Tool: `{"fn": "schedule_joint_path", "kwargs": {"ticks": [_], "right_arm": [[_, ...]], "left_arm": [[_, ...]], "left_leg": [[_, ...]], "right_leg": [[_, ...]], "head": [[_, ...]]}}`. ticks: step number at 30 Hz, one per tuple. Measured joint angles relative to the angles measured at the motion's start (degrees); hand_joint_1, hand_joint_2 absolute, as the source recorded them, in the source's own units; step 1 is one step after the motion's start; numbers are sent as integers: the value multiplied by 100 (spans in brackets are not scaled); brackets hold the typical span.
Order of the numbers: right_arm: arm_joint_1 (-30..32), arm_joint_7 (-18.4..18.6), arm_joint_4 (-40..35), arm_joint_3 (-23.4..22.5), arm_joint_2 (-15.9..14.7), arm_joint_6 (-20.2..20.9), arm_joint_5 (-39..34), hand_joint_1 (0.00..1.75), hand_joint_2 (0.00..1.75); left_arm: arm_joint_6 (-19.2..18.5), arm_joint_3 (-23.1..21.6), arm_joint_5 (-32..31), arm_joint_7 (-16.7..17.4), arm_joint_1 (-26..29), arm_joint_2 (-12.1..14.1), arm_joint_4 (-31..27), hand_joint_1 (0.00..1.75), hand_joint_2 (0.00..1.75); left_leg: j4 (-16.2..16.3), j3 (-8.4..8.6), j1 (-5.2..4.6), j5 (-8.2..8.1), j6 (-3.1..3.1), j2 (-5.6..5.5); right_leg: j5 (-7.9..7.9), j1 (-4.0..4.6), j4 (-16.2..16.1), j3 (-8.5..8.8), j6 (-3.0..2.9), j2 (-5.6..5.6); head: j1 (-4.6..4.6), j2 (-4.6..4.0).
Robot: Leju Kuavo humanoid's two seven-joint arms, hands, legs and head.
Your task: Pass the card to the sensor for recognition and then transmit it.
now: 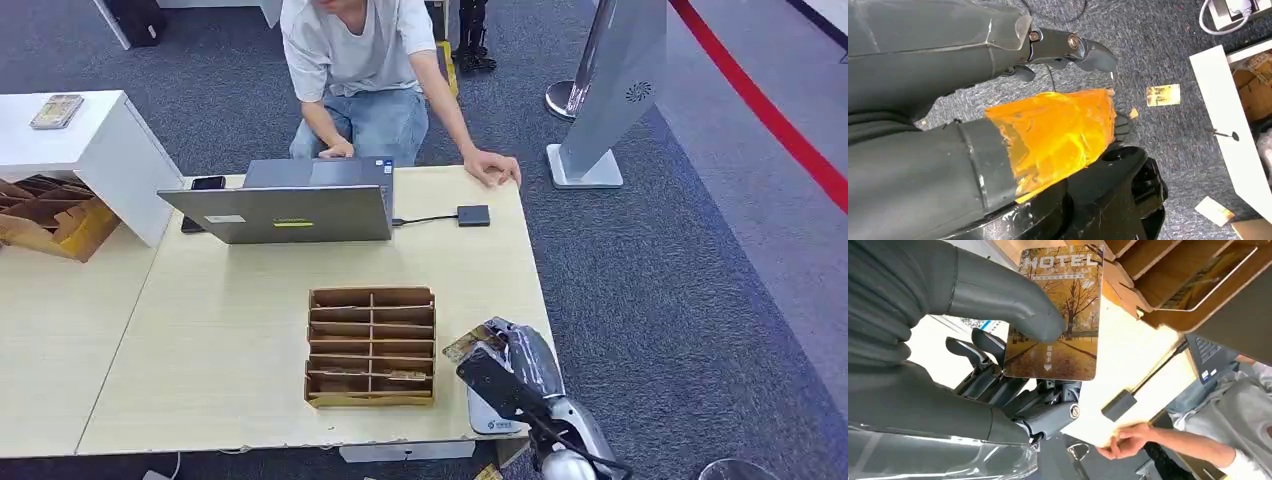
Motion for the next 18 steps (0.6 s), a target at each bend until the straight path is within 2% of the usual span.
{"fn": "schedule_joint_path", "kwargs": {"ticks": [9, 18], "right_arm": [[-92, 308, 293, -26, 13, 280, -4, 175, 175], [-150, 501, 525, -66, 24, 380, 81, 175, 175]], "left_arm": [[0, 109, -129, -15, -2, 0, 0, 0, 0], [0, 175, -208, -17, -4, 0, 0, 0, 0]], "left_leg": [[0, 0, 0, 0, 0, 0], [0, 0, 0, 0, 0, 0]], "right_leg": [[0, 0, 0, 0, 0, 0], [0, 0, 0, -1, 0, 0]], "head": [[0, 0], [0, 0]]}}
